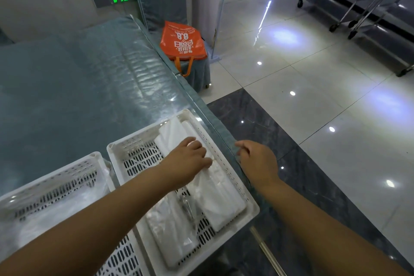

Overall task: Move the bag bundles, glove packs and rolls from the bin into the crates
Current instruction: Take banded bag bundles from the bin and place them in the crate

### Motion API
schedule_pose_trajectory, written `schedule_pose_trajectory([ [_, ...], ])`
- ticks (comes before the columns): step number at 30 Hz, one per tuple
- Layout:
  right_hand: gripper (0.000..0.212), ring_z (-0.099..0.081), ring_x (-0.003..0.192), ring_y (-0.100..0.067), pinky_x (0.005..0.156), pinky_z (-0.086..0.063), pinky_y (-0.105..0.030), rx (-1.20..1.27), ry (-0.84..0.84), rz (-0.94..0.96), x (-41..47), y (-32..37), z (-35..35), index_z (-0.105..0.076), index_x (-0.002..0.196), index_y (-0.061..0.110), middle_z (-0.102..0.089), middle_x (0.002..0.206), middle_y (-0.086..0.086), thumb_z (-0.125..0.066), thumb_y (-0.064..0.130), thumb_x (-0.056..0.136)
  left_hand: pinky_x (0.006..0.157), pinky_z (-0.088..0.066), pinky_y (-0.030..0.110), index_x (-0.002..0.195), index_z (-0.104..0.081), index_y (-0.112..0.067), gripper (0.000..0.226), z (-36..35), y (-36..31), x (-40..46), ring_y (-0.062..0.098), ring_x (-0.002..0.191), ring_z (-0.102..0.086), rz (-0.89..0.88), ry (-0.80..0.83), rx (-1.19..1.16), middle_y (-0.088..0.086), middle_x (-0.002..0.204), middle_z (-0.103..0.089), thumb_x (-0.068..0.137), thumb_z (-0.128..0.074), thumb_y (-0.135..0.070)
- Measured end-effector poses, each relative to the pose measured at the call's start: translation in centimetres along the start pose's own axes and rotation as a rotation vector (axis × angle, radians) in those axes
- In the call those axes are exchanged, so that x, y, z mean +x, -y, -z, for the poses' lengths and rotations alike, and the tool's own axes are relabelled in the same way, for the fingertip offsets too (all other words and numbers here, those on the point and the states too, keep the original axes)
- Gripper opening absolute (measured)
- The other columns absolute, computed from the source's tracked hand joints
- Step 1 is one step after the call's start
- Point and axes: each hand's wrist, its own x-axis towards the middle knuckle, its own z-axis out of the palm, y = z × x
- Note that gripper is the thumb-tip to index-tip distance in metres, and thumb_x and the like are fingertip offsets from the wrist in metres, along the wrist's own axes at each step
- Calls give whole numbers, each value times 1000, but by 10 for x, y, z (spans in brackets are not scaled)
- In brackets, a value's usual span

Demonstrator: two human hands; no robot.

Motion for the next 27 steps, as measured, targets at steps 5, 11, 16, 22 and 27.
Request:
schedule_pose_trajectory([
  [5,23,-66,73,-13,69,-57,-30,52,17,-53,-1,-12,5,-69,106,14,-73,93,-3,-49,13,94,101,-35,40,94,-61,-21,24,-11,-16,33,24,93,-52,-1,-34,-62,1,86,-60,74,-61,-9],
  [11,20,-64,75,-9,74,-57,-30,170,134,-49,-7,-17,4,-70,102,16,-71,90,0,-52,15,93,93,-45,34,98,-64,-18,35,-31,-29,24,23,99,-60,219,-136,-49,2,101,-66,65,-74,-22],
  [16,21,-58,86,-11,79,-46,-18,16,288,236,-27,-8,-11,-66,108,16,-66,101,-1,-50,19,94,99,-38,39,114,-58,-6,44,-34,-34,14,30,113,-51,596,-251,-288,12,117,-58,75,-70,-24],
  [22,47,-52,107,-25,89,-42,-43,-476,342,634,-35,-2,-27,-48,125,21,-57,120,-5,-47,45,84,93,-31,26,115,-51,-3,34,-39,-34,-20,29,112,-45,1056,-425,-574,15,119,-52,81,-55,-3],
  [27,65,-38,123,-28,103,-26,-50,-635,438,637,-26,-5,-42,-19,145,15,-39,139,-9,-34,48,91,90,-37,35,108,-48,-4,39,-53,-25,-24,28,102,-47,1213,-246,-695,14,112,-53,74,-62,-16],
])
